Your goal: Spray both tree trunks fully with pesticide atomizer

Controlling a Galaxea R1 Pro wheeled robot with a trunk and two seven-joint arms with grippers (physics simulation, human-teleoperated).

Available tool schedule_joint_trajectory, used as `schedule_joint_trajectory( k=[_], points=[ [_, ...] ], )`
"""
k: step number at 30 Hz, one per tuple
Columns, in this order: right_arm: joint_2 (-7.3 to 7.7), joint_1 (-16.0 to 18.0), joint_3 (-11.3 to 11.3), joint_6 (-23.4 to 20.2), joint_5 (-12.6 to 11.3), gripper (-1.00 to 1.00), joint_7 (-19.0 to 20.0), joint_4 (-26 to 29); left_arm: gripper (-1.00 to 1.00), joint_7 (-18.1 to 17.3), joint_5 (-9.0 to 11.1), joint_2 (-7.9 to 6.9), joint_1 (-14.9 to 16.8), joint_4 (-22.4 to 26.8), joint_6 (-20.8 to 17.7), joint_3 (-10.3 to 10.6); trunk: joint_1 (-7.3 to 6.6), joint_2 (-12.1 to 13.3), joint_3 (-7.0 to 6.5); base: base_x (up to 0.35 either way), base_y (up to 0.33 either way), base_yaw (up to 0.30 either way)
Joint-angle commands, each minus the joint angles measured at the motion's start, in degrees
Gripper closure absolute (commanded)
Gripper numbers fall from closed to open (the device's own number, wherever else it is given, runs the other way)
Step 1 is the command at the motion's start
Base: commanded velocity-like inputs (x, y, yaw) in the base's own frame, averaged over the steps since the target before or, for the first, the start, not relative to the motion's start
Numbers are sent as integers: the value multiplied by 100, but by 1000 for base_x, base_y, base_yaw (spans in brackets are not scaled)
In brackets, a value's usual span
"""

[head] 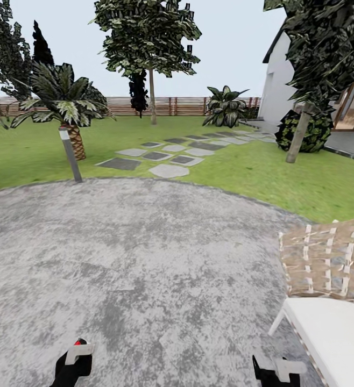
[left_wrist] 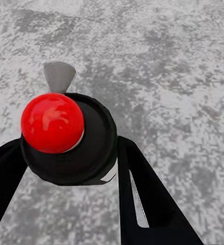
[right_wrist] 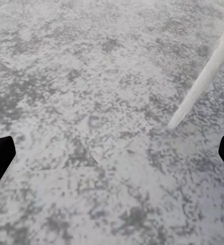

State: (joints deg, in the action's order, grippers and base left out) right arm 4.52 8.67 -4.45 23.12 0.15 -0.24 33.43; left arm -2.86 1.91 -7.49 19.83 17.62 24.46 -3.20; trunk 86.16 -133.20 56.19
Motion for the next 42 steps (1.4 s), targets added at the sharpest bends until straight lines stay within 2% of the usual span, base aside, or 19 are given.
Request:
schedule_joint_trajectory(
  k=[1, 42],
  points=[
    [0, 3, -4, 17, 2, -100, -2, -4, 100, -30, 20, 2, 3, -4, 15, -23, 2, -2, 5, 337, 0, 0],
    [-1, 3, -1, 17, 2, -100, -2, -4, 100, -30, 20, 2, 3, -3, 15, -23, 2, -2, 5, 337, 0, 0]
  ],
)
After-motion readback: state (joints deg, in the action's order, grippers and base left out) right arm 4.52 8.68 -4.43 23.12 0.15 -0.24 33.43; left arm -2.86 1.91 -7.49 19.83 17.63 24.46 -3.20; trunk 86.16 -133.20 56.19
